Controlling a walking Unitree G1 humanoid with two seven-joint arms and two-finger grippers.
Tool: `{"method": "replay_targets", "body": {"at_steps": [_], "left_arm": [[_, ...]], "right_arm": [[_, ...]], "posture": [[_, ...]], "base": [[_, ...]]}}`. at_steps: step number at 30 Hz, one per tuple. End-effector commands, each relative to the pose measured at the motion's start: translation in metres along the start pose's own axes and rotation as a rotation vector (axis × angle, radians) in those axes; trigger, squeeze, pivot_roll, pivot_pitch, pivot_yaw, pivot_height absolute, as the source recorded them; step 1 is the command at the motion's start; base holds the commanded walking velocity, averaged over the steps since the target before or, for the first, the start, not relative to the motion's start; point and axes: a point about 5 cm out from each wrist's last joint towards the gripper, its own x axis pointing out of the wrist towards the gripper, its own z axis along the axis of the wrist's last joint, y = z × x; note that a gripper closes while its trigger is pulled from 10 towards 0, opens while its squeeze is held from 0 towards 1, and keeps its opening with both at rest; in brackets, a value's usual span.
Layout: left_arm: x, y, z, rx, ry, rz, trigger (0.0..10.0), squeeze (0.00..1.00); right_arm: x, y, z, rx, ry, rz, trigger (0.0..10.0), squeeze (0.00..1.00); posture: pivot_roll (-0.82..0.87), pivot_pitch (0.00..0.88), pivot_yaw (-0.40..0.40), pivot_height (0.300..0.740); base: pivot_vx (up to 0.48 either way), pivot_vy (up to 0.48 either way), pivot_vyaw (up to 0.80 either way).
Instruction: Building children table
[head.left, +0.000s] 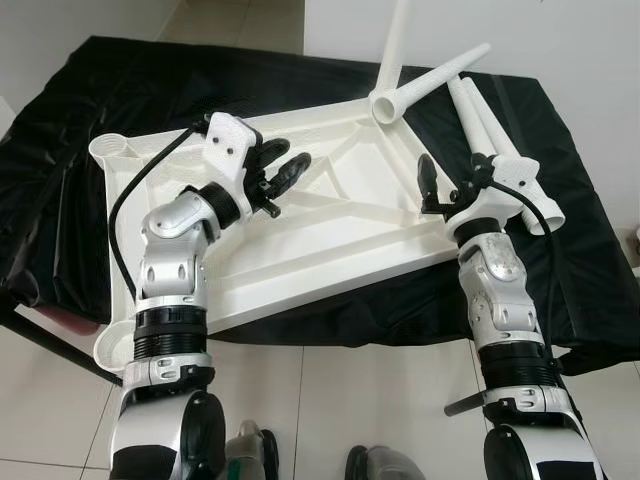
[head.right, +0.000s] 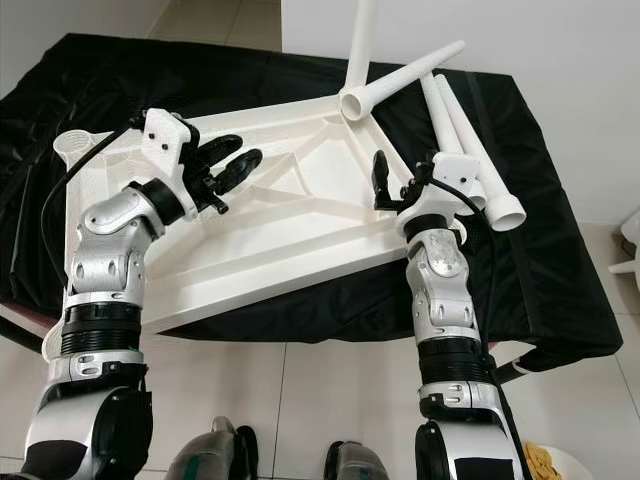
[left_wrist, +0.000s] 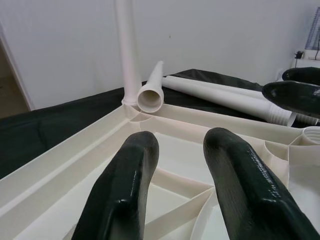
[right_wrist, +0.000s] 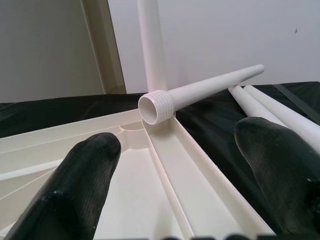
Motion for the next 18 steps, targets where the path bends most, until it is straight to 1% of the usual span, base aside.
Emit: {"method": "replay_targets", "body": {"at_steps": [1, 2, 4, 6, 7, 8, 10, 11, 12, 16, 17, 18], "left_arm": [[-0.006, 0.022, -0.001, 0.008, 0.013, 0.523, 10.0, 0.00], [-0.003, 0.018, 0.001, 0.013, 0.006, 0.475, 10.0, 0.00], [0.000, 0.015, 0.003, 0.017, -0.001, 0.425, 10.0, 0.00], [0.005, 0.009, 0.006, 0.018, -0.002, 0.320, 10.0, 0.00], [0.005, 0.009, 0.006, 0.018, -0.002, 0.320, 10.0, 0.00], [0.008, 0.006, 0.006, 0.027, 0.012, 0.266, 10.0, 0.00], [0.011, 0.003, 0.004, 0.030, 0.034, 0.206, 10.0, 0.00], [0.011, 0.003, 0.004, 0.030, 0.034, 0.206, 10.0, 0.00], [0.012, 0.001, 0.001, 0.012, 0.059, 0.173, 10.0, 0.00], [0.013, 0.001, -0.001, 0.007, 0.075, 0.160, 10.0, 0.00], [0.014, 0.003, -0.007, -0.025, 0.119, 0.153, 10.0, 0.00], [0.014, 0.003, -0.007, -0.025, 0.119, 0.153, 10.0, 0.00]], "right_arm": [[-0.002, 0.002, -0.001, 0.001, 0.003, 0.002, 10.0, 0.00], [-0.002, 0.002, -0.001, 0.000, 0.003, 0.004, 10.0, 0.00], [-0.002, 0.002, -0.001, -0.001, 0.004, 0.005, 10.0, 0.00], [-0.002, 0.002, -0.001, -0.005, 0.003, 0.009, 10.0, 0.00], [-0.002, 0.002, -0.001, -0.005, 0.003, 0.009, 10.0, 0.00], [-0.002, 0.001, -0.001, -0.007, 0.003, 0.009, 10.0, 0.00], [-0.001, 0.000, 0.000, -0.009, 0.000, 0.006, 10.0, 0.00], [-0.001, 0.000, 0.000, -0.009, 0.000, 0.006, 10.0, 0.00], [-0.001, 0.000, 0.001, -0.010, -0.003, 0.002, 10.0, 0.00], [-0.001, -0.001, 0.001, -0.010, -0.004, -0.002, 10.0, 0.00], [-0.001, -0.002, 0.001, -0.010, -0.005, -0.008, 10.0, 0.00], [-0.001, -0.002, 0.001, -0.010, -0.005, -0.008, 10.0, 0.00]], "posture": [[0.03, 0.082, -0.005, 0.740], [0.02, 0.087, -0.003, 0.740], [0.02, 0.087, -0.003, 0.740], [0.02, 0.090, 0.000, 0.740], [0.02, 0.090, 0.000, 0.740], [0.02, 0.090, 0.002, 0.740], [0.01, 0.091, 0.008, 0.740], [0.01, 0.091, 0.008, 0.740], [0.01, 0.091, 0.010, 0.740], [0.01, 0.090, 0.013, 0.740], [0.01, 0.091, 0.016, 0.740], [0.01, 0.091, 0.016, 0.740]], "base": [[0.000, 0.000, 0.00], [0.000, 0.000, 0.00], [0.000, 0.000, 0.00], [0.000, 0.000, 0.00], [0.000, 0.000, 0.00], [0.000, 0.000, 0.00], [0.000, 0.000, 0.00], [0.000, 0.000, 0.00], [0.000, 0.000, 0.00], [0.000, 0.000, 0.00], [0.000, 0.000, 0.00], [0.000, 0.000, 0.00]]}}
